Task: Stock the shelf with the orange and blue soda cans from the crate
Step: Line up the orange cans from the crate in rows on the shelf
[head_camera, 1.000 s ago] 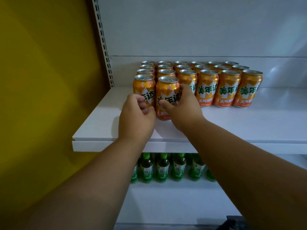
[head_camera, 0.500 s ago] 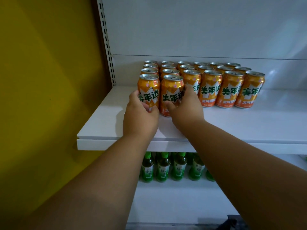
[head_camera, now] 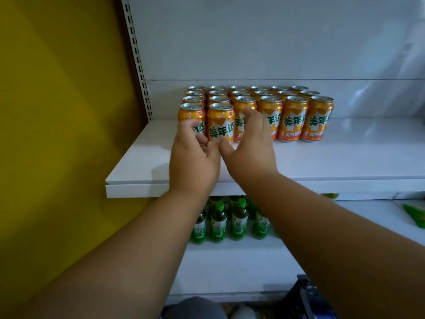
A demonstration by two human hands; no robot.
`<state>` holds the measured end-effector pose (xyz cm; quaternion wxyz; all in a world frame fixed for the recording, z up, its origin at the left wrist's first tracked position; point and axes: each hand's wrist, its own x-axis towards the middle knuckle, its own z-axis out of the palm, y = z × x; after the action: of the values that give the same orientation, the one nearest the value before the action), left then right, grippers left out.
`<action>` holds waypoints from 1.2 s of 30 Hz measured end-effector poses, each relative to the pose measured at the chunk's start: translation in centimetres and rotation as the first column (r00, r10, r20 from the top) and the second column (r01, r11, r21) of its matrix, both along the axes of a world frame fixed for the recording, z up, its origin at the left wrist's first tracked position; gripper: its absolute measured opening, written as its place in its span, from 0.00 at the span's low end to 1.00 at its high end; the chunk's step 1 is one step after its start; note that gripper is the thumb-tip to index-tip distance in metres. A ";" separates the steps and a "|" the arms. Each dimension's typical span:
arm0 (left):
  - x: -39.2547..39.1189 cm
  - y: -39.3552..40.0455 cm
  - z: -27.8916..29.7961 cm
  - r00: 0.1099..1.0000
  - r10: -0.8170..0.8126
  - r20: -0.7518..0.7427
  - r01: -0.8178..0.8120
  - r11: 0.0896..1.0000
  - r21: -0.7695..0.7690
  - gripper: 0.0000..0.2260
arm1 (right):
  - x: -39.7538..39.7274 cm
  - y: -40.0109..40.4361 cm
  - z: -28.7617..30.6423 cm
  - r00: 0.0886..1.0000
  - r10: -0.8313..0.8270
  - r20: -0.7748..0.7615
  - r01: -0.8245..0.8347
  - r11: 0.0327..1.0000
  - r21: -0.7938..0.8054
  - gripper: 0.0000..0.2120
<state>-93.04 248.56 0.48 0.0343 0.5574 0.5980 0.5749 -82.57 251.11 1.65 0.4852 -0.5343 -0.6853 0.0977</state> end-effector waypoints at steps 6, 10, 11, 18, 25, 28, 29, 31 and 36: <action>5.1 -5.5 1.9 0.985 -0.121 -0.120 0.136 0.982 0.130 0.12 | 5.1 -6.7 2.0 0.999 -0.047 -0.007 0.048 0.985 0.168 0.26; 8.1 -8.0 2.6 0.976 -0.149 -0.157 0.167 0.980 0.109 0.11 | 8.9 -10.4 2.2 0.997 -0.075 0.030 0.069 0.982 0.173 0.24; 9.0 -8.5 2.7 0.974 -0.158 -0.163 0.177 0.978 0.110 0.10 | 9.8 -11.2 2.2 0.996 -0.084 0.031 0.078 0.983 0.165 0.24; 17.6 -10.8 0.5 0.913 -0.370 -0.170 0.388 0.917 0.087 0.10 | 17.8 -15.6 -0.3 0.978 -0.207 -0.030 0.209 0.971 0.114 0.23; 27.5 -11.2 -7.1 0.787 -0.589 -0.186 0.587 0.807 -0.068 0.10 | 27.5 -18.4 -8.3 0.916 -0.401 -0.015 0.400 0.915 -0.061 0.22; 30.9 -11.3 -11.9 0.712 -0.676 -0.188 0.645 0.736 -0.204 0.10 | 30.7 -19.5 -13.0 0.891 -0.453 0.022 0.448 0.870 -0.204 0.23; 31.8 -11.3 -13.5 0.687 -0.704 -0.180 0.658 0.708 -0.256 0.11 | 31.6 -19.8 -14.7 0.881 -0.472 0.032 0.464 0.847 -0.260 0.23; 33.8 -11.1 -17.3 0.645 -0.750 -0.144 0.671 0.646 -0.364 0.11 | 33.4 -19.8 -18.4 0.852 -0.520 0.062 0.505 0.783 -0.364 0.24; 36.4 -10.7 -25.3 0.587 -0.802 -0.112 0.603 0.525 -0.601 0.11 | 36.7 -19.8 -26.2 0.834 -0.521 0.183 0.522 0.636 -0.568 0.23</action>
<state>-56.60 237.82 -24.84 0.2964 0.8226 0.4357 0.2134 -45.83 231.33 -24.51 0.2987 -0.8335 -0.4353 0.1634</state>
